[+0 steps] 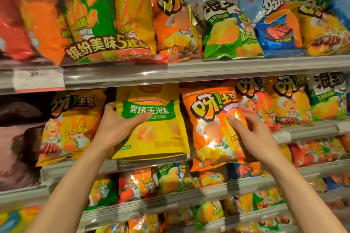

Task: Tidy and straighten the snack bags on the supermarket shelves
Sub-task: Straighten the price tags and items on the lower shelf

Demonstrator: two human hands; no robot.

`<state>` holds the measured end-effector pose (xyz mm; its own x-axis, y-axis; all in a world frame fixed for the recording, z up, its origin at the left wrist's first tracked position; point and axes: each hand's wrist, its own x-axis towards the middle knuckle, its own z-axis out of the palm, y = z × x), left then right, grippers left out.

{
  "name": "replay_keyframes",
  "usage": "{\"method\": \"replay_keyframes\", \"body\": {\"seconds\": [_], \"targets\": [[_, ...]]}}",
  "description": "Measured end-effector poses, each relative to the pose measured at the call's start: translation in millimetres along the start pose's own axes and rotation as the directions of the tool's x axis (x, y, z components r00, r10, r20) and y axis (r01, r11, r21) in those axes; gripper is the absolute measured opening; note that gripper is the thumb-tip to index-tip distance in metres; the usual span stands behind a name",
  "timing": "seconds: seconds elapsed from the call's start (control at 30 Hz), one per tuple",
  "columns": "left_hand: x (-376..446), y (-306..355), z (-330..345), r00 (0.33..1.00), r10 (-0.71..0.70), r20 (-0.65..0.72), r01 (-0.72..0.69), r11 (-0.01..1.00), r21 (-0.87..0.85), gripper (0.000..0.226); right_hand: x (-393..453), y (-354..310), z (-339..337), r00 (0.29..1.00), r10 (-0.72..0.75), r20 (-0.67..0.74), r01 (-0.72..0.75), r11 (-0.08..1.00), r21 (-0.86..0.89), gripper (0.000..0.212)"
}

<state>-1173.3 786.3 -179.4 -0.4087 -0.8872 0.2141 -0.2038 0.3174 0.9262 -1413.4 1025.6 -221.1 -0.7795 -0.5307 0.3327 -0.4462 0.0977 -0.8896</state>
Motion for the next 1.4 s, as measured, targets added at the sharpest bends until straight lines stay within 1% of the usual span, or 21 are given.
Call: {"method": "replay_keyframes", "body": {"seconds": [0.03,0.1,0.13,0.2,0.23,0.3,0.33,0.4,0.47,0.5,0.57,0.67,0.8,0.93,1.03,1.13,1.23,1.27,1.3,1.33,1.4], "targets": [[-1,-4,-7,1.000,0.002,-0.005,-0.002,1.000,-0.007,0.108,1,-2,5,1.000,-0.009,0.000,0.009,1.000,-0.004,0.039],[-5,-9,-21,1.000,0.006,-0.026,-0.007,1.000,-0.014,0.102,5,-4,15,1.000,-0.017,-0.002,0.017,1.000,-0.009,0.042],[-7,-12,-28,0.999,0.008,-0.046,-0.009,1.000,-0.019,0.101,7,-7,21,1.000,-0.021,0.002,0.021,1.000,-0.017,0.046],[-9,-17,-42,0.997,0.003,-0.075,-0.004,1.000,-0.011,0.098,11,-11,32,0.999,-0.031,0.012,0.032,0.999,-0.037,0.059],[-12,-18,-48,0.996,-0.003,-0.085,0.002,1.000,-0.011,0.095,14,-14,38,0.999,-0.036,0.020,0.037,0.998,-0.049,0.061],[-14,-22,-59,0.994,0.011,-0.107,-0.013,1.000,-0.010,0.088,20,-23,50,0.999,-0.046,0.027,0.048,0.996,-0.076,0.049],[-16,-23,-65,0.993,0.014,-0.113,-0.015,1.000,-0.014,0.084,25,-26,56,0.998,-0.048,0.026,0.050,0.995,-0.086,0.047],[-18,-26,-74,0.992,0.019,-0.124,-0.021,1.000,-0.016,0.080,33,-34,71,0.998,-0.054,0.018,0.056,0.993,-0.105,0.055],[-19,-28,-82,0.988,0.024,-0.155,-0.025,1.000,-0.008,0.083,42,-39,88,0.998,-0.056,0.020,0.058,0.992,-0.112,0.073],[-20,-30,-86,0.985,0.032,-0.170,-0.034,0.999,-0.005,0.084,46,-42,96,0.999,-0.045,0.027,0.048,0.993,-0.111,0.078],[-22,-33,-94,0.985,0.026,-0.171,-0.029,0.999,-0.014,0.084,50,-46,112,0.999,-0.011,0.046,0.017,0.991,-0.136,0.075],[-24,-38,-102,0.988,0.021,-0.156,-0.028,0.999,-0.038,0.095,48,-52,133,0.998,0.007,0.060,0.002,0.989,-0.149,0.071],[-28,-43,-105,0.988,0.016,-0.152,-0.026,0.998,-0.060,0.090,46,-54,151,0.999,0.018,0.051,-0.010,0.990,-0.144,0.072],[-33,-47,-107,0.990,0.007,-0.141,-0.018,0.997,-0.074,0.092,46,-45,151,0.986,0.056,0.158,-0.015,0.968,-0.250,0.073],[-38,-50,-103,0.991,0.011,-0.135,-0.026,0.994,-0.109,0.090,43,-40,144,0.984,0.032,0.175,0.006,0.978,-0.208,0.077],[-44,-54,-99,0.992,0.020,-0.126,-0.037,0.989,-0.141,0.086,34,-40,132,0.993,-0.060,0.102,0.074,0.988,-0.135,0.064],[-47,-63,-99,0.992,-0.020,-0.121,0.006,0.993,-0.117,0.106,19,-39,120,0.985,-0.170,-0.003,0.168,0.977,-0.134,0.047],[-49,-65,-99,0.992,-0.030,-0.119,0.017,0.994,-0.110,0.109,13,-40,117,0.982,-0.191,-0.009,0.189,0.974,-0.125,0.041],[-51,-69,-97,0.992,-0.035,-0.118,0.023,0.994,-0.104,0.109,4,-43,114,0.980,-0.197,0.023,0.198,0.975,-0.102,0.033],[-56,-71,-95,0.992,-0.040,-0.121,0.029,0.995,-0.099,0.110,-4,-45,114,0.978,-0.189,0.092,0.195,0.979,-0.063,0.026],[-68,-73,-86,0.990,-0.039,-0.135,0.029,0.997,-0.077,0.109,-21,-49,120,0.944,-0.145,0.297,0.146,0.989,0.019,0.020]]}}
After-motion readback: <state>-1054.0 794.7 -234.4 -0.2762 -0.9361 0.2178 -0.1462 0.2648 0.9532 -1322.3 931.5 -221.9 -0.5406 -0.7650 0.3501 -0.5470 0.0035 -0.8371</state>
